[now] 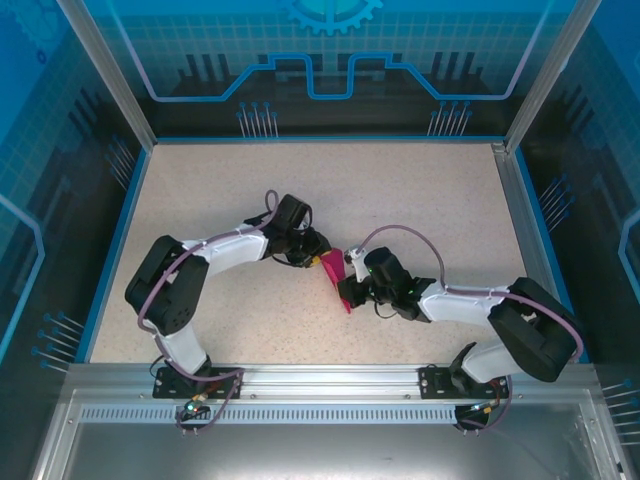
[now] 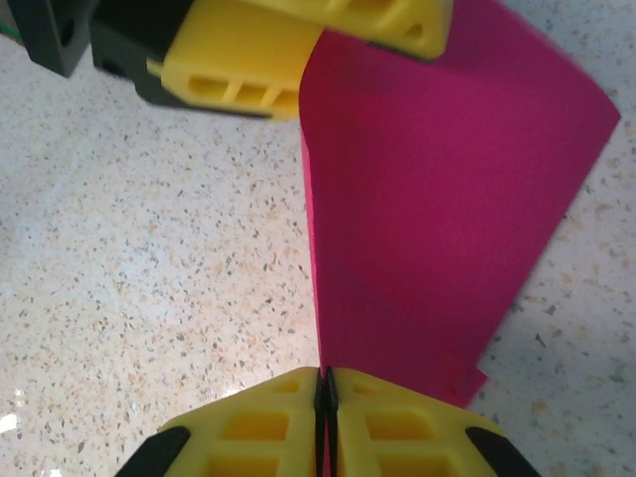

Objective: Fold a paper plane with a square sheet of paper (pick it up from the middle)
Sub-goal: Fold the wing for the fifth time at the center of the table.

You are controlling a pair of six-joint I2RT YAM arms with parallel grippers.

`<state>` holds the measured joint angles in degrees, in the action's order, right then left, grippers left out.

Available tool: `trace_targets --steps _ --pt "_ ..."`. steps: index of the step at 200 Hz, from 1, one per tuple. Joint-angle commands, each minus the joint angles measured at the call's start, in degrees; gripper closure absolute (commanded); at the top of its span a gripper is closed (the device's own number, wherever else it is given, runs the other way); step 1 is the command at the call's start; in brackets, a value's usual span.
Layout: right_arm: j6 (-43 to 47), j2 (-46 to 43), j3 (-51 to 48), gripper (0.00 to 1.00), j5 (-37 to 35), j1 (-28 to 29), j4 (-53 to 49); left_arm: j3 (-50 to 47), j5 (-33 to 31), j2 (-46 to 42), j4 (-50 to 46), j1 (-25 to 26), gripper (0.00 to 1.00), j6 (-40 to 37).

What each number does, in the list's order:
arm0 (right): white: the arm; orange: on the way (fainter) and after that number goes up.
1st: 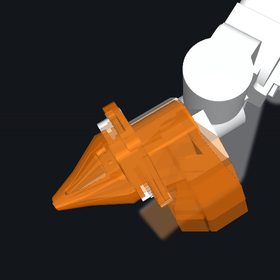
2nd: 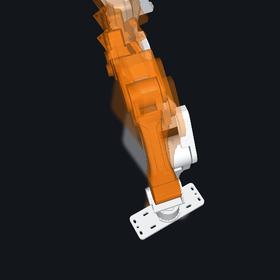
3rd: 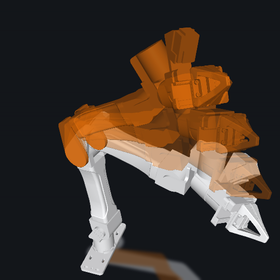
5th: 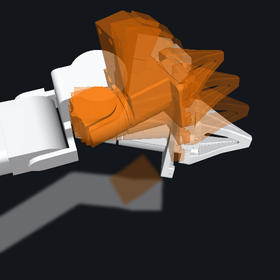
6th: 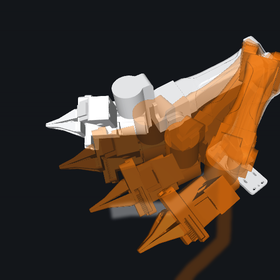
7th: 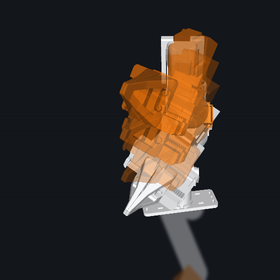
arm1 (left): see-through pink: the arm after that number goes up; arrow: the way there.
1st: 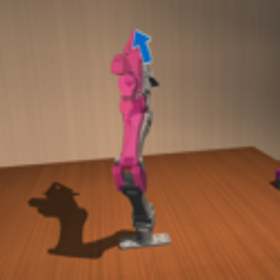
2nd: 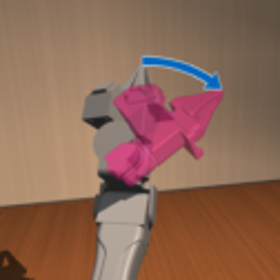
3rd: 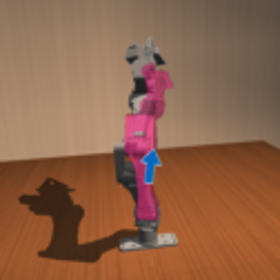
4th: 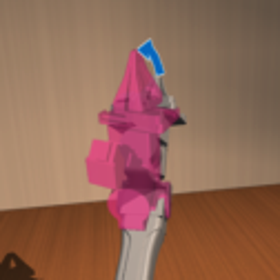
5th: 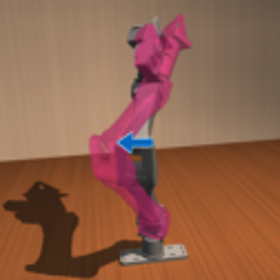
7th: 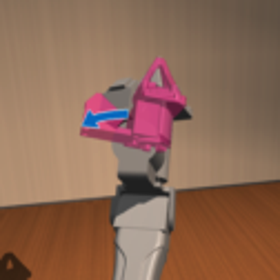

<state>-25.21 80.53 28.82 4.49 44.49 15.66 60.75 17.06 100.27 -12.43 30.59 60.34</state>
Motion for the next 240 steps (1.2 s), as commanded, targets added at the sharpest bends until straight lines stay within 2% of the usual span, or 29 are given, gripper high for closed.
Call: trace_targets --steps 1,31,46,111,124,138,164,210,240 --pt "3.13 -1.16 2.62 0.83 -3.79 2.00 -6.12 1.68 1.94 0.68 -3.54 0.35 0.85 -1.27" --pt "6.27 0.29 7.08 0.75 -14.11 7.01 -14.88 1.77 1.66 0.59 -4.00 0.39 0.96 -1.27" --pt "6.57 1.64 9.29 0.74 -19.18 9.27 -18.22 1.87 1.66 0.60 -3.99 0.52 0.99 -1.27" --pt "5.05 7.47 16.21 0.68 -36.13 18.16 -28.89 1.94 1.05 0.28 -4.34 0.61 1.00 -1.02" --pt "3.95 8.24 16.87 0.67 -37.55 19.09 -30.47 1.91 0.91 0.08 -4.36 0.61 1.00 -1.00" --pt "2.87 8.89 17.28 0.73 -39.02 20.04 -31.38 1.90 0.78 -0.03 -4.35 0.61 1.00 -0.84" --pt "0.99 9.38 17.34 0.76 -40.48 20.63 -32.03 1.89 0.70 -0.19 -4.45 0.62 1.00 -0.92" --pt "0.14 9.95 17.21 0.91 -39.97 20.30 -31.04 1.78 0.69 -0.45 -4.60 0.70 1.00 -0.81" --pt "0.02 9.61 16.40 0.96 -37.91 19.15 -29.53 1.64 0.52 -0.93 -4.71 0.70 1.00 -0.85"
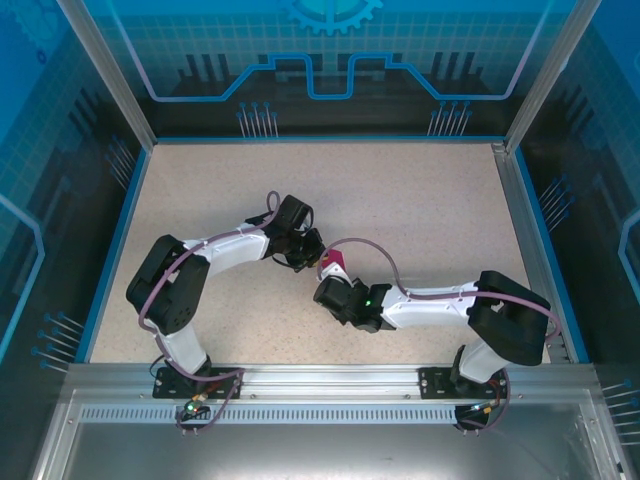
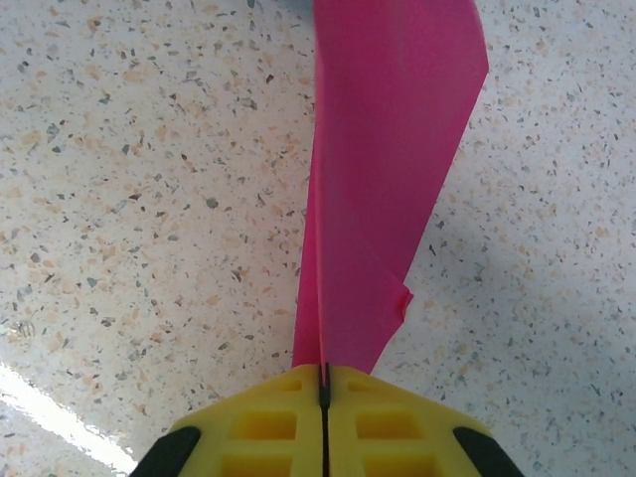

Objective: Fold a paper plane with a square sheet of paper (pick it up from the middle)
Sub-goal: Fold the wing for the fifth time at the center of the table.

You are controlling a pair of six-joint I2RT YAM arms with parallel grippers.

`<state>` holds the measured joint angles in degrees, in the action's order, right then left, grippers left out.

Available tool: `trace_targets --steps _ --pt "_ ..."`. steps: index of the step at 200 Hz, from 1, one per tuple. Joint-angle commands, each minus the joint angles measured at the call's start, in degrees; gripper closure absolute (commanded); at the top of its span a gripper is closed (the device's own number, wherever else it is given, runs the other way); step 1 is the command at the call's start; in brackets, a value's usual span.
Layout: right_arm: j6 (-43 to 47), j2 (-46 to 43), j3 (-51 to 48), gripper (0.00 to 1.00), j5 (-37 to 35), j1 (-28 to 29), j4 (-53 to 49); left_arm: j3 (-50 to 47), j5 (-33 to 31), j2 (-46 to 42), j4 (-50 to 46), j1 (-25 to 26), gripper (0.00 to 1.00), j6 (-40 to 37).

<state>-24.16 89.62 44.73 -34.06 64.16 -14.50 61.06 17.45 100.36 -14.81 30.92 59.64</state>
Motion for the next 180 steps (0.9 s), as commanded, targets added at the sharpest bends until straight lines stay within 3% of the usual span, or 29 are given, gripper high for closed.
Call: trace_targets --steps 1,9,33,42,72,117,145,180 --pt "-1.00 0.45 0.47 0.96 0.79 -0.53 0.67 1.30 0.13 -1.03 -2.37 0.37 1.00 -0.14" --pt "-0.80 0.06 0.05 0.97 1.68 -0.80 1.73 1.34 -0.32 -1.28 -2.67 0.35 0.99 -0.22" --pt "-0.09 -1.99 -2.32 0.99 7.90 -3.01 6.07 1.17 -1.95 -2.88 -3.73 0.21 0.80 -1.08" --pt "0.19 -3.18 -3.73 0.99 11.06 -4.14 8.66 1.09 -2.96 -3.80 -4.38 0.20 0.68 -1.31" --pt "-1.03 -7.26 -9.34 0.98 28.32 -11.52 19.75 -0.80 -6.29 -8.25 -3.91 0.11 0.46 -1.66" --pt "-4.48 -7.02 -12.41 0.98 47.14 -21.30 27.74 -4.09 -8.28 -12.56 -0.94 0.11 0.43 -1.76" --pt "-7.99 -2.30 -12.40 0.98 55.73 -25.32 32.66 -6.08 -5.98 -12.61 3.89 0.53 0.50 -1.39" --pt "-12.85 1.67 -13.97 0.98 60.74 -28.09 40.27 -7.71 -3.21 -11.20 9.09 1.42 0.60 -1.22"
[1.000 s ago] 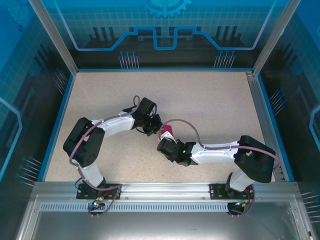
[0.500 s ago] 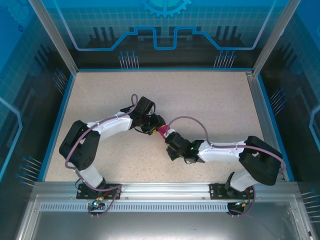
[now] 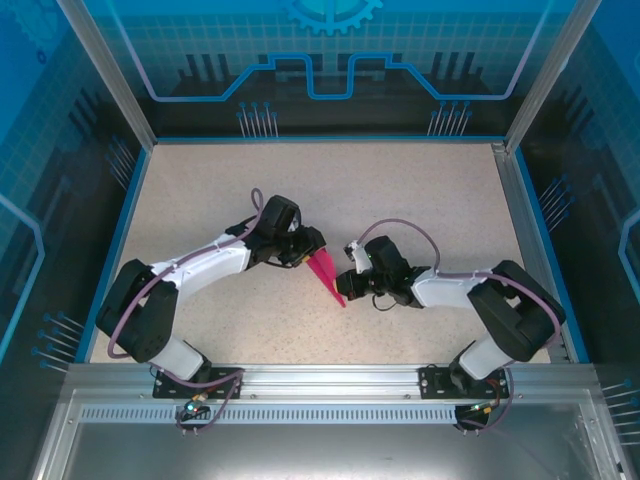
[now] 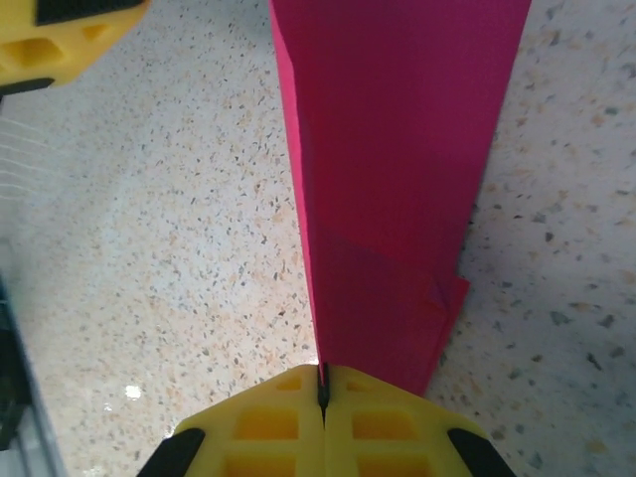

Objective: Fold a paper plane with a square sheet of paper (pick it up from the middle)
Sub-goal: Fold the wing for the fifth time at the center of the table.

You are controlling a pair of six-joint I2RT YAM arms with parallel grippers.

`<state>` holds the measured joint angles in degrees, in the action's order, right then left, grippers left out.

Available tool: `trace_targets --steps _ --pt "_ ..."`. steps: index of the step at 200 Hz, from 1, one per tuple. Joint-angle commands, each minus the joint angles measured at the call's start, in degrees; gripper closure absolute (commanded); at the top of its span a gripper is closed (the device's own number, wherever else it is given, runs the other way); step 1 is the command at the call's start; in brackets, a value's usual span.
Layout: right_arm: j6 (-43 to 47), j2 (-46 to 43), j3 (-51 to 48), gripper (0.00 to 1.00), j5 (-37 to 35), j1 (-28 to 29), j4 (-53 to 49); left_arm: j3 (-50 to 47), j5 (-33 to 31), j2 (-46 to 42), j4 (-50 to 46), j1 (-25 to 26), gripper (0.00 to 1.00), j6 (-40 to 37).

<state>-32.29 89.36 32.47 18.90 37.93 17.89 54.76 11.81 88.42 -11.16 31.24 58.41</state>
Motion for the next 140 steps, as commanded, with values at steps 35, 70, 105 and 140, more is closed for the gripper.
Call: trace_targets --steps 35,70,105,140 --pt "-6.97 3.27 -2.19 0.98 10.73 -4.15 9.58 -3.48 4.45 1.79 10.78 1.23 0.60 0.74" --pt "-9.21 7.01 -1.45 0.98 13.90 -6.06 9.73 -3.48 5.58 3.80 13.49 1.36 0.59 0.76" --pt "-10.02 9.36 -0.52 0.98 14.99 -6.46 9.41 -3.60 6.70 5.56 16.36 1.33 0.58 0.49" --pt "-11.37 10.56 0.05 0.98 15.31 -7.45 8.10 -4.18 6.47 6.63 16.87 1.32 0.57 0.75"
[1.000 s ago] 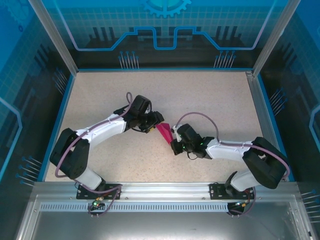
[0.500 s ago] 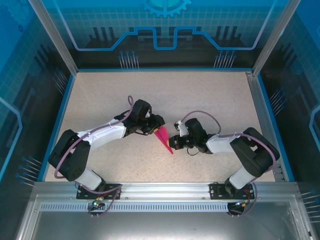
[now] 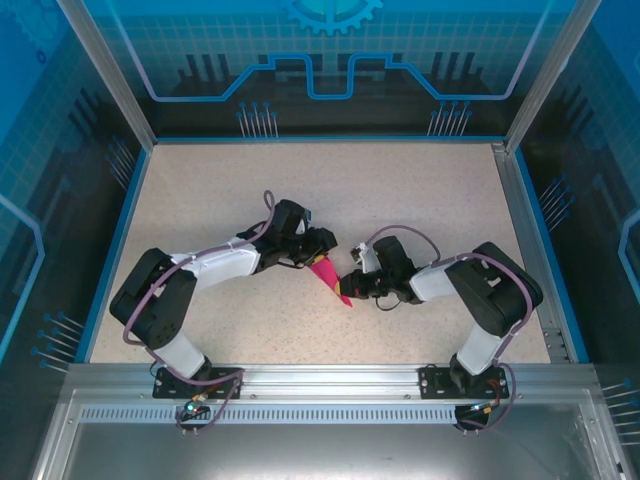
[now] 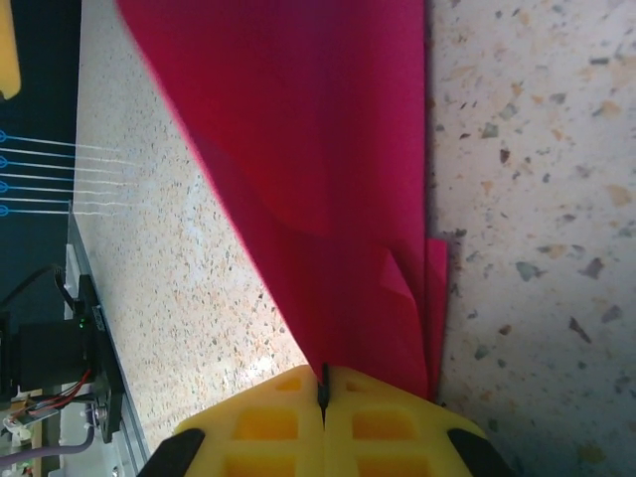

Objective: Fold a paper plane with a square sheet of paper (pick it up from the middle)
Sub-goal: Fold the wing for the fifth time at the center of the table.

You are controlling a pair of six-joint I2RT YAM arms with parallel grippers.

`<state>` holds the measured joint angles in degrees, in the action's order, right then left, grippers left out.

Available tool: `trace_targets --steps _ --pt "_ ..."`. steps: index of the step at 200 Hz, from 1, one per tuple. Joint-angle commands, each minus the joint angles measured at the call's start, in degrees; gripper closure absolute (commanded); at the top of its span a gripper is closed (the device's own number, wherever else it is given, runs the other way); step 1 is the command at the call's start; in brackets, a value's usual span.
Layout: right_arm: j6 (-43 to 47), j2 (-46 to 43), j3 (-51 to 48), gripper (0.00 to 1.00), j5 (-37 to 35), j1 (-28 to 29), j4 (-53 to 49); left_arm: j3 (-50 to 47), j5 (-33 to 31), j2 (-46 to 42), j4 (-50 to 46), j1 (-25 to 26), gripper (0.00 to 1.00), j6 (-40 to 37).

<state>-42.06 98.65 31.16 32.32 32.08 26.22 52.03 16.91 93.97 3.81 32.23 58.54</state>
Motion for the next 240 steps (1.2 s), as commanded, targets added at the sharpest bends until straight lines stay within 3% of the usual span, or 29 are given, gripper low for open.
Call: trace_targets --steps 1,69,132,183,240 --pt "-1.70 1.27 1.36 0.98 1.92 -1.58 -0.26 -1.43 1.38 1.10 1.90 0.36 0.57 0.61" --pt "-3.74 1.09 3.10 0.98 4.73 -2.65 -1.26 -5.14 -0.80 -3.61 3.37 0.72 0.49 -1.29" --pt "-3.20 0.19 4.33 0.96 5.70 -2.55 -3.90 -4.09 1.00 1.54 11.85 1.26 0.46 -0.66" --pt "-2.76 -0.21 4.27 0.94 4.82 -2.59 -5.39 -4.60 -1.03 4.46 12.41 1.33 0.47 -0.58" --pt "1.52 -2.68 5.26 0.78 -0.50 -1.33 -13.47 -3.98 -3.09 6.02 10.38 1.31 0.49 -0.70"
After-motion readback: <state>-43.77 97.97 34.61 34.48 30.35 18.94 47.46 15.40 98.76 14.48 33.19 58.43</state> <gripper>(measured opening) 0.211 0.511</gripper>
